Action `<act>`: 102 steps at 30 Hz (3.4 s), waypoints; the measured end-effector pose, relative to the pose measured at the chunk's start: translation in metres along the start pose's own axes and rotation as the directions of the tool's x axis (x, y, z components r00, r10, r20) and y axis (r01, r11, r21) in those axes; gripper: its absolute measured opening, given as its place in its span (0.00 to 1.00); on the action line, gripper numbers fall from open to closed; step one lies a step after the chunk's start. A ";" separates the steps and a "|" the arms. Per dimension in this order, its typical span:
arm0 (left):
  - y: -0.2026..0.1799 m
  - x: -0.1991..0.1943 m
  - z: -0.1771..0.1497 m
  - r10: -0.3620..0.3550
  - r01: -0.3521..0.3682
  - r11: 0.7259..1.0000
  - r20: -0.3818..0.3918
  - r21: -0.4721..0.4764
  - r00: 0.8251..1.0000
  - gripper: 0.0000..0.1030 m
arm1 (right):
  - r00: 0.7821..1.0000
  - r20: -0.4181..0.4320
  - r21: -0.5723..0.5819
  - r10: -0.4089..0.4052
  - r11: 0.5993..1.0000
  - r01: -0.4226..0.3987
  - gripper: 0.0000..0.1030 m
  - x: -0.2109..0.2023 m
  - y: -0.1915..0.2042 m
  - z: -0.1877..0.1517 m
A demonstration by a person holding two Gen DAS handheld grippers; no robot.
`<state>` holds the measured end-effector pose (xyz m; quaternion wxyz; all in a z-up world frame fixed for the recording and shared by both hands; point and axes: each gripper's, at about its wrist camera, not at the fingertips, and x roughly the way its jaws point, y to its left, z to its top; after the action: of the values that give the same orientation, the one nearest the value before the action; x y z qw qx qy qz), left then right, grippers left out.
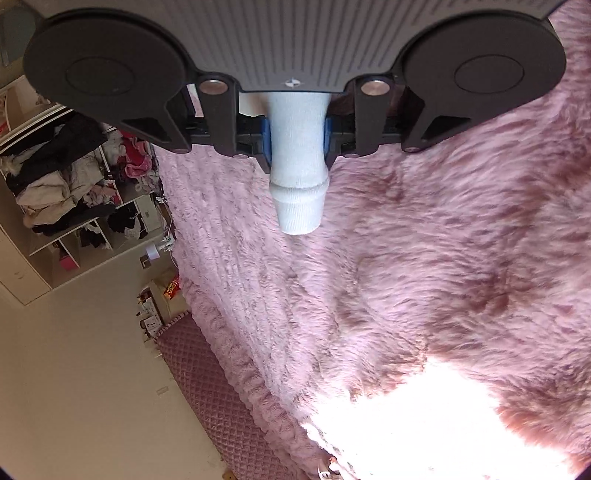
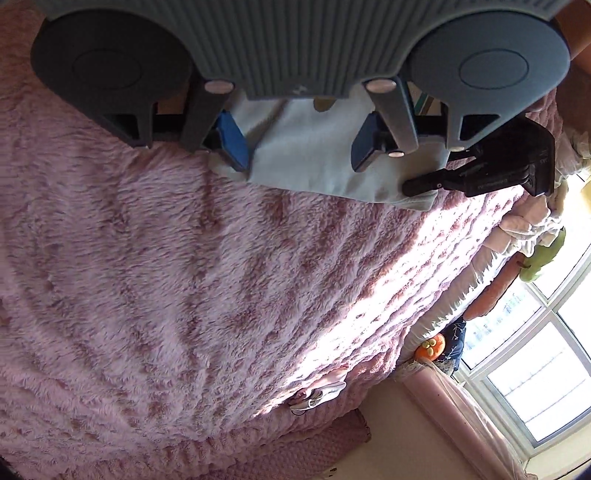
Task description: Fold small clothes
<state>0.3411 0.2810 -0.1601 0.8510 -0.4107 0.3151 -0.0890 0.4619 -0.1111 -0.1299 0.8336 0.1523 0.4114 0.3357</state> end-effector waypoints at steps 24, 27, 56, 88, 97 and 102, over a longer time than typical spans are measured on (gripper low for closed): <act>-0.153 -0.179 -0.182 0.304 -0.310 0.911 0.065 0.271 0.950 0.56 | 0.976 0.113 -0.332 -0.185 0.919 0.213 0.51 -0.165 0.104 -0.159; -0.144 -0.172 -0.199 0.305 -0.307 0.924 0.042 0.227 0.951 0.56 | 0.973 0.089 -0.332 -0.213 0.915 0.230 0.44 -0.159 0.103 -0.177; -0.232 -0.240 -0.266 0.580 -0.592 0.751 0.136 0.291 0.803 0.86 | 0.848 0.133 -0.352 -0.513 0.775 0.524 0.79 -0.239 0.204 -0.237; -0.252 -0.237 -0.292 0.651 -0.649 0.676 0.131 0.350 0.748 0.86 | 0.841 0.127 -0.245 -0.526 0.805 0.541 0.79 -0.261 0.203 -0.237; -0.249 -0.235 -0.290 0.655 -0.648 0.679 0.114 0.344 0.747 0.86 | 0.837 0.124 -0.248 -0.533 0.800 0.547 0.79 -0.258 0.204 -0.236; -0.249 -0.235 -0.289 0.658 -0.649 0.679 0.107 0.344 0.745 0.86 | 0.837 0.120 -0.246 -0.535 0.800 0.547 0.79 -0.256 0.204 -0.235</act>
<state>0.0075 0.0308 0.0022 0.8824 -0.1073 0.4296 0.1592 0.0763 -0.1434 -0.0166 0.9162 -0.0792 0.3693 0.1336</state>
